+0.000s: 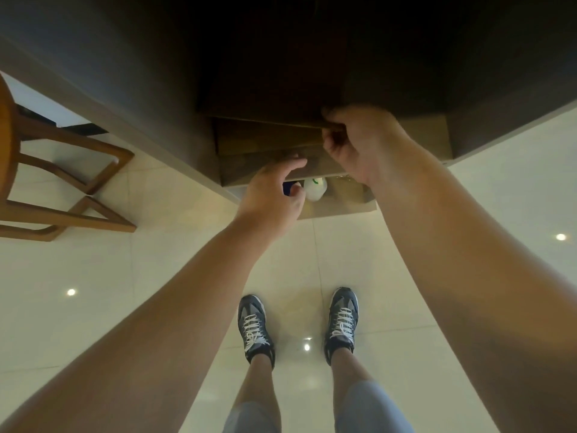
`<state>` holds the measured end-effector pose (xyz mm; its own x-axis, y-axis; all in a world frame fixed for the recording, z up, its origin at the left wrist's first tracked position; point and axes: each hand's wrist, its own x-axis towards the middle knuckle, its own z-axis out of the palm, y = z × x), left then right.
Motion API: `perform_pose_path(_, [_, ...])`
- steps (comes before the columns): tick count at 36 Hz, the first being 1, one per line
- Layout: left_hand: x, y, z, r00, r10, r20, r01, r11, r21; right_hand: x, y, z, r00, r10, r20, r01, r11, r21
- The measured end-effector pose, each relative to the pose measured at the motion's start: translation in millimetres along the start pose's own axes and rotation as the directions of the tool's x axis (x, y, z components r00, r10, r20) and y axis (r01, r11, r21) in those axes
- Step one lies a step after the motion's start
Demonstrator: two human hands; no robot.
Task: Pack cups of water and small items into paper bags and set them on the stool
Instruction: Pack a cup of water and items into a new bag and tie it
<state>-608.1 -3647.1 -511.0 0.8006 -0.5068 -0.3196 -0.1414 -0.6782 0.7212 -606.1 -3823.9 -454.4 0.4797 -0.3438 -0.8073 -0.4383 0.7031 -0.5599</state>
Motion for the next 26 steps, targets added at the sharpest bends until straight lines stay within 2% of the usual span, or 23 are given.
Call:
perform_pose_path(3, [0,-2,0,0.999,0.038,0.004,-0.038,0.999,0.009,-1,1,3,0.999,-0.025,0.030,0.027,0.997,-0.074])
perform_pose_path(6, [1,-3,-3,1.000,0.006,0.011,-0.005,0.998,-0.058,-2,-3,0,0.997,-0.068,0.022,0.070,0.996,-0.057])
perform_pose_path(8, [0,-2,-6,0.999,-0.048,0.009,0.048,0.989,-0.140,-8,-7,-8,0.997,-0.063,0.035,0.065,0.997,-0.043])
perform_pose_path(10, [0,0,-10,0.993,-0.119,0.002,0.114,0.946,-0.305,-19,-8,-21,0.998,-0.045,0.050,0.046,0.999,-0.021])
perform_pose_path(11, [1,-1,-12,0.984,-0.179,0.013,0.166,0.880,-0.445,-23,-7,-30,0.998,-0.045,0.045,0.046,0.999,-0.024])
perform_pose_path(12, [2,-1,-15,0.966,-0.254,0.056,0.232,0.744,-0.627,-28,-5,-39,0.998,-0.048,0.040,0.050,0.998,-0.045])
perform_pose_path(13, [1,0,-19,0.937,-0.324,0.128,0.294,0.541,-0.788,-32,-1,-51,0.998,-0.053,0.036,0.056,0.996,-0.076])
perform_pose_path(14, [-2,2,-22,0.911,-0.361,0.199,0.330,0.349,-0.877,-37,3,-63,0.998,-0.056,0.038,0.060,0.993,-0.106])
perform_pose_path(15, [-6,5,-27,0.896,-0.358,0.261,0.355,0.228,-0.907,-40,9,-75,0.997,-0.063,0.039,0.067,0.989,-0.131])
perform_pose_path(17, [-16,10,-34,0.891,-0.280,0.357,0.409,0.154,-0.900,-46,21,-99,0.997,-0.068,0.024,0.071,0.987,-0.143])
perform_pose_path(19, [-22,11,-37,0.895,-0.219,0.389,0.431,0.194,-0.881,-50,33,-119,0.998,-0.062,-0.007,0.060,0.987,-0.149])
perform_pose_path(21, [-24,14,-37,0.887,-0.242,0.393,0.452,0.275,-0.849,-51,46,-137,0.998,-0.070,-0.001,0.068,0.977,-0.202])
perform_pose_path(22, [-25,18,-36,0.883,-0.274,0.382,0.461,0.345,-0.817,-52,52,-145,0.997,-0.074,0.007,0.073,0.968,-0.240])
perform_pose_path(24, [-29,27,-34,0.884,-0.316,0.344,0.466,0.561,-0.684,-54,63,-157,0.997,-0.064,0.047,0.076,0.949,-0.307])
perform_pose_path(26, [-33,28,-30,0.899,-0.323,0.294,0.435,0.724,-0.535,-57,71,-165,0.994,0.000,0.106,0.041,0.924,-0.379])
